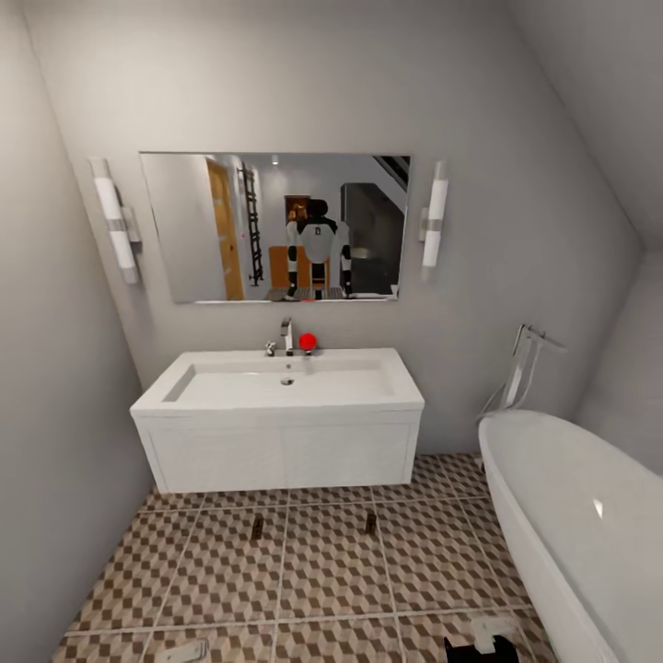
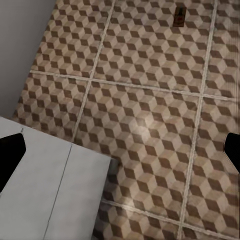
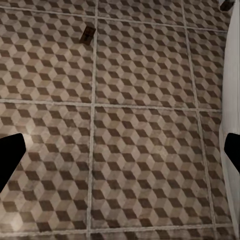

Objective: Take the four mousetraps from the cabinet in the bathroom and place them on the bathroom floor. Make sure all four end up on the same floor surface, and ensure that at least two of them are either under or directly next to the same bathroom sink.

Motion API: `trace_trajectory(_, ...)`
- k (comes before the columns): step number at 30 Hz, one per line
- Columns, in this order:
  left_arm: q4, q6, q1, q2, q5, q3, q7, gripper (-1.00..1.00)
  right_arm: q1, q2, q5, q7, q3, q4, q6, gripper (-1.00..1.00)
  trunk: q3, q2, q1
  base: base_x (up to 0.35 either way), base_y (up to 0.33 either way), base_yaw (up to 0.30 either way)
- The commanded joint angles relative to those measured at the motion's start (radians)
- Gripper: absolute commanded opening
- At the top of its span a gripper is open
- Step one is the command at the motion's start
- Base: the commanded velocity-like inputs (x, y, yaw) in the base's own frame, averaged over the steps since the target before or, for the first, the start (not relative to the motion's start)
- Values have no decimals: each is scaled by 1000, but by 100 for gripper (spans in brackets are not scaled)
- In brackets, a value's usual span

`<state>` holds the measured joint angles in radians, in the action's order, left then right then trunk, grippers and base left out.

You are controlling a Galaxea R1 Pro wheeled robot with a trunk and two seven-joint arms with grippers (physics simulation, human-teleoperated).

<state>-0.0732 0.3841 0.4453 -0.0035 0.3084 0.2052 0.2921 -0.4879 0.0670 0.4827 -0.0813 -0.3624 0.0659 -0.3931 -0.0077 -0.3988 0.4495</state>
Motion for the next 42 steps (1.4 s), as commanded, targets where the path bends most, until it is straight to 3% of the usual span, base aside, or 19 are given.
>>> trace_trajectory(1,-3,5,1,0,6,8,1,100,-2,1,10,-8,-5,5,-6,100,0,-1,1,0,0,-275)
trace_trajectory(42,-3,6,0,-3,8,9,0,100,-1,1,10,-8,-6,5,-6,100,18,-1,1,0,0,-269)
